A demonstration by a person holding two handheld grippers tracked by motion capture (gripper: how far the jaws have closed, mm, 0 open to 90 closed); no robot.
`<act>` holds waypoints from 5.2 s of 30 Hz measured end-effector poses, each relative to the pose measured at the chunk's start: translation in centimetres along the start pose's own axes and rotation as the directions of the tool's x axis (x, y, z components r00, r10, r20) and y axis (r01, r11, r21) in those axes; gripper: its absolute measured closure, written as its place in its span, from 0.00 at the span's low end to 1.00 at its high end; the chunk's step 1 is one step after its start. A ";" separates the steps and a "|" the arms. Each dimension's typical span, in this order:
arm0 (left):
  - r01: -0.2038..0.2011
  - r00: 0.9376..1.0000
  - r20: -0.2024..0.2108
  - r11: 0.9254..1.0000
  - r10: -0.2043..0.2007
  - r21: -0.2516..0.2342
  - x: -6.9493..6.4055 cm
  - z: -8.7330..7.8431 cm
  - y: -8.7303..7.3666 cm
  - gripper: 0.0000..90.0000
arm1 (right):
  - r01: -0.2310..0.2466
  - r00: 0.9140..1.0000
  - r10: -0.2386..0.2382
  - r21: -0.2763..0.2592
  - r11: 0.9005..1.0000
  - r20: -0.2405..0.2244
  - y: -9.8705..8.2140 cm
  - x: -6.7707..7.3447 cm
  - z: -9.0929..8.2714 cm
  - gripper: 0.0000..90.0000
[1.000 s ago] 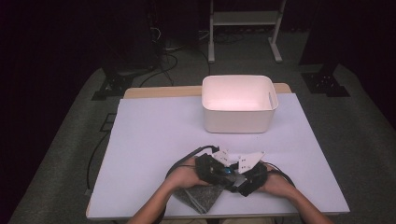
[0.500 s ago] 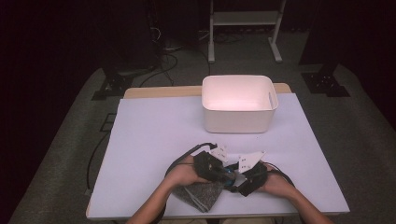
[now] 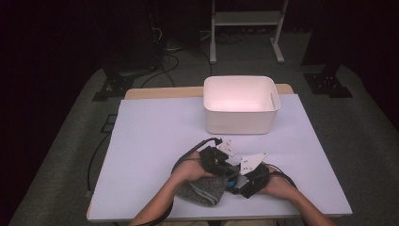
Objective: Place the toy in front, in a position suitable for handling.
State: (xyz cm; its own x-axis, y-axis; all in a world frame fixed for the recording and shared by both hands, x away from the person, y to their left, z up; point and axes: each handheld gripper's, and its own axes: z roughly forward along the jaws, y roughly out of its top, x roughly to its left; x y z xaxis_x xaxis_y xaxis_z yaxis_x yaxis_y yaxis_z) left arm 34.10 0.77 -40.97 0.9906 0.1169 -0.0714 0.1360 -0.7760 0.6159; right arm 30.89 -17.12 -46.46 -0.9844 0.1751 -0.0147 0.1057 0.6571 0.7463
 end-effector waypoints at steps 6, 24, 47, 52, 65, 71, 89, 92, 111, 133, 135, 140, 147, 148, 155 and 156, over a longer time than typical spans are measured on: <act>0.018 1.000 -0.016 1.000 -0.018 -0.003 0.2 -0.9 -0.9 0.87 | 0.005 1.000 -0.005 -0.001 1.000 0.003 0.0 0.0 0.0 0.27; 0.126 0.990 -0.068 0.992 -0.126 0.003 0.8 -5.5 -7.0 0.87 | 0.016 1.000 -0.016 0.003 1.000 0.005 0.0 -0.1 0.0 0.27; 0.127 0.989 -0.073 0.992 -0.126 0.015 1.3 -4.5 -5.7 0.86 | 0.015 1.000 -0.015 0.002 1.000 0.006 0.0 -0.1 0.0 0.27; 0.128 0.990 -0.068 0.992 -0.127 0.013 1.7 -3.4 -5.0 0.87 | 0.010 1.000 -0.010 0.003 1.000 0.004 0.0 -0.1 0.0 0.27; 0.156 0.984 -0.082 0.987 -0.158 -0.029 0.9 -5.6 -7.8 0.86 | 0.015 1.000 -0.015 0.002 1.000 0.005 0.0 -0.1 0.0 0.27; 0.189 0.978 -0.085 0.981 -0.191 -0.038 0.6 -6.4 -9.9 0.86 | 0.011 1.000 -0.011 0.003 1.000 0.004 0.0 -0.1 0.0 0.27; 0.199 0.977 -0.065 0.979 -0.201 -0.029 0.2 -6.7 -10.8 0.86 | 0.008 1.000 -0.008 0.004 1.000 0.004 0.0 -0.1 0.0 0.27; 0.185 0.982 -0.039 0.982 -0.187 -0.040 -0.4 -6.7 -10.9 0.85 | 0.006 1.000 -0.006 0.004 1.000 0.003 0.0 -0.1 0.0 0.27; 0.020 0.999 0.043 1.000 -0.019 -0.012 -2.1 -4.3 -5.0 0.87 | 0.001 1.000 -0.001 0.003 1.000 0.003 0.0 0.0 0.0 0.27; -0.011 0.999 0.047 1.000 0.012 -0.029 -1.3 -0.7 -1.0 0.88 | -0.002 1.000 0.002 0.003 1.000 0.006 0.0 0.0 0.0 0.27; 0.004 1.000 0.024 1.000 -0.004 -0.025 -0.8 -1.2 -1.1 0.87 | -0.002 1.000 0.002 0.002 1.000 0.006 0.0 0.0 0.0 0.27; 0.033 0.999 -0.008 0.999 -0.033 -0.014 0.0 -2.0 -1.8 0.87 | 0.002 1.000 -0.002 0.002 1.000 0.006 0.0 0.0 0.0 0.27; 0.066 0.996 -0.058 0.997 -0.064 0.041 0.5 -4.4 -4.2 0.86 | -0.005 1.000 0.005 0.001 1.000 0.002 0.0 0.0 0.0 0.27; 0.073 0.996 -0.059 0.996 -0.071 0.043 0.5 -4.6 -4.5 0.86 | -0.005 1.000 0.005 0.003 1.000 0.002 0.0 0.0 0.0 0.27; 0.105 0.993 -0.059 0.993 -0.102 0.052 0.5 -5.0 -6.2 0.86 | -0.022 1.000 0.022 0.013 1.000 0.003 0.0 -0.1 0.0 0.24; 0.106 0.993 -0.058 0.993 -0.103 0.051 0.5 -5.0 -6.2 0.86 | -0.031 1.000 0.031 0.016 0.999 -0.001 0.0 -0.1 0.0 0.23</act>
State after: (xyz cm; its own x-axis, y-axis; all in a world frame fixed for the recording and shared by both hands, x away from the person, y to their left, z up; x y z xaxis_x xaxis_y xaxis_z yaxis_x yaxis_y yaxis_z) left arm 33.69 8.69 -40.91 0.9687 0.2319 -0.0888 0.2408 -0.7902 0.5636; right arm 30.98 -17.10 -46.42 -0.9809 0.1944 0.0089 0.1381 0.6628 0.7359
